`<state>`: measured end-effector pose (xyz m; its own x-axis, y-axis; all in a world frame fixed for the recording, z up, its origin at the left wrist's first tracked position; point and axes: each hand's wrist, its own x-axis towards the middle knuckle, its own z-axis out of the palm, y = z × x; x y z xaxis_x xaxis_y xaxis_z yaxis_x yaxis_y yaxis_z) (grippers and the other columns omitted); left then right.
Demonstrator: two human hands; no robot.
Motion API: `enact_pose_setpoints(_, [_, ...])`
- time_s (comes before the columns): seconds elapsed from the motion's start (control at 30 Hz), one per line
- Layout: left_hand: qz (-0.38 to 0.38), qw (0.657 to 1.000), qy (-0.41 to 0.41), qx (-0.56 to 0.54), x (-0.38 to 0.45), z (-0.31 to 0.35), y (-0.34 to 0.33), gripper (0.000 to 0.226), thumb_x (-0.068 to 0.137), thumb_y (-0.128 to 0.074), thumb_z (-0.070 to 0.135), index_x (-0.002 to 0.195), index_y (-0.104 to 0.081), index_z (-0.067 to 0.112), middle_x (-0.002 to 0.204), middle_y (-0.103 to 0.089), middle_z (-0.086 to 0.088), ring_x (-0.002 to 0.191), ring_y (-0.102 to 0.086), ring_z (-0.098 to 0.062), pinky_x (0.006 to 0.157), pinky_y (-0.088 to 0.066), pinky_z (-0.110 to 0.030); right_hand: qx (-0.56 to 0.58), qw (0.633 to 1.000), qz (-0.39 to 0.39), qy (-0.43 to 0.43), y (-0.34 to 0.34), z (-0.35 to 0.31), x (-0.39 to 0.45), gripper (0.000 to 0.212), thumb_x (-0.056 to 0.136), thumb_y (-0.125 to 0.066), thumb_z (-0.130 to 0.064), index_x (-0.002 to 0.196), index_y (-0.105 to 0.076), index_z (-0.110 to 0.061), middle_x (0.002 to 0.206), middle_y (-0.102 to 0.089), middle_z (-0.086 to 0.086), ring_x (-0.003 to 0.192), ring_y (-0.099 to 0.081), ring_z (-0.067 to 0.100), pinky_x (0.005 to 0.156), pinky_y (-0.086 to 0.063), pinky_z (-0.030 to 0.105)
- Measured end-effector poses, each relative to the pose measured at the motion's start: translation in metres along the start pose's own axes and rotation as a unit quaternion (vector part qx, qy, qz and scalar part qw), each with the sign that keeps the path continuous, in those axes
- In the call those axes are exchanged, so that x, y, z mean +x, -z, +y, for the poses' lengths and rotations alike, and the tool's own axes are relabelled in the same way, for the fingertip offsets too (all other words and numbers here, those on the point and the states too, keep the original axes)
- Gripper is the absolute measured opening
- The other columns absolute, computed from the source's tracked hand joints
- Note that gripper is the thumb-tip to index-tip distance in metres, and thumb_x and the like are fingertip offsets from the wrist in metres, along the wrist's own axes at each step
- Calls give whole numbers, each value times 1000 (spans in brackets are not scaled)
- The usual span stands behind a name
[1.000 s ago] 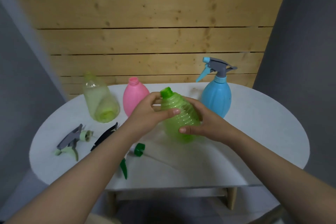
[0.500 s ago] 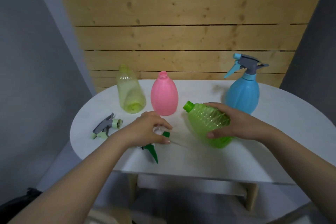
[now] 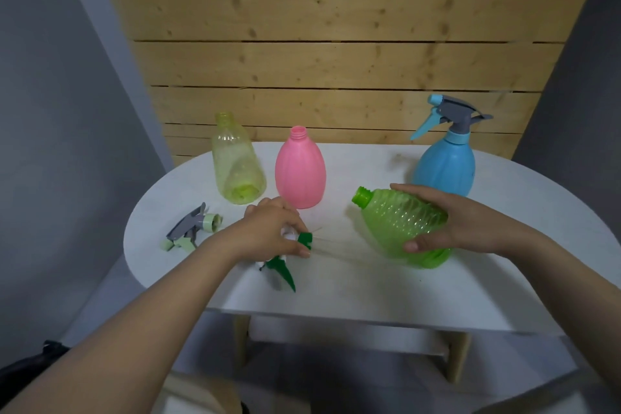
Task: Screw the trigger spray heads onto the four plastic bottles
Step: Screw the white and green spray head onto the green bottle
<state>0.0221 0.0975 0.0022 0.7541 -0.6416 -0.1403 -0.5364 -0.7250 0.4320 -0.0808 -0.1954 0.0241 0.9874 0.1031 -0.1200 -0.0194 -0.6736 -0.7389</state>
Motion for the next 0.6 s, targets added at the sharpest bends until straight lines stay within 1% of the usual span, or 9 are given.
enact_pose_setpoints(0.03, [17,999,1,-30,1,0,2,38,70,-73,44,105,-63,31,116,-49,8,112,-40,-13,93,-32,-27,-1,1000,-1,0,3,2,-2,86,49,-80,-53,122,-36,-66,133,-44,-19,121,-42,3,88,-34,13])
enact_pose_setpoints(0.07, [40,997,3,-62,1,0,4,34,70,-74,42,100,-61,33,108,-51,12,106,-45,-11,86,-37,-24,0,1000,-1,0,7,5,-5,87,48,-81,-53,122,-37,-66,133,-45,-19,121,-43,3,88,-35,14])
enact_pose_setpoints(0.13, [84,990,4,-114,3,1,6,30,68,-78,38,90,-58,34,96,-54,17,92,-51,-9,70,-38,-17,4,1000,3,4,13,9,-11,87,49,-82,-50,122,-38,-65,133,-46,-18,120,-44,3,91,-37,17])
enact_pose_setpoints(0.17, [97,987,3,-130,3,1,7,30,66,-79,36,86,-57,34,94,-57,16,89,-54,-9,67,-39,-18,8,1000,8,6,16,11,-13,87,49,-83,-48,122,-39,-65,132,-47,-18,120,-45,3,94,-37,20])
enact_pose_setpoints(0.3, [137,971,10,-194,7,-1,10,28,65,-81,30,88,-63,29,99,-64,6,93,-59,-16,78,-47,-30,13,1000,20,2,26,20,-23,88,51,-84,-42,124,-39,-60,131,-48,-19,119,-45,-2,97,-38,23])
enact_pose_setpoints(0.37, [159,962,18,-220,8,-3,13,26,68,-80,28,88,-64,31,103,-65,2,96,-59,-18,80,-46,-28,12,1000,25,-4,30,25,-27,90,51,-85,-40,127,-39,-57,131,-49,-20,120,-45,-3,100,-38,24])
enact_pose_setpoints(0.43, [166,959,21,-228,8,-4,13,25,69,-78,27,89,-63,33,108,-64,0,99,-59,-19,79,-45,-24,13,1000,27,-4,31,28,-31,92,51,-85,-40,129,-40,-53,132,-50,-17,122,-46,1,106,-37,29])
enact_pose_setpoints(0.5, [163,960,19,-227,8,-4,13,26,70,-78,27,92,-64,32,110,-64,-1,100,-58,-20,81,-45,-27,9,1000,27,-5,31,29,-33,93,50,-84,-41,131,-39,-51,134,-49,-14,124,-45,6,107,-37,33])
enact_pose_setpoints(0.6, [160,962,20,-221,9,-2,13,30,69,-78,27,96,-65,29,109,-64,-2,99,-58,-20,81,-46,-29,6,1000,27,-6,30,30,-34,92,51,-83,-41,131,-38,-51,134,-47,-15,125,-44,7,105,-37,30])
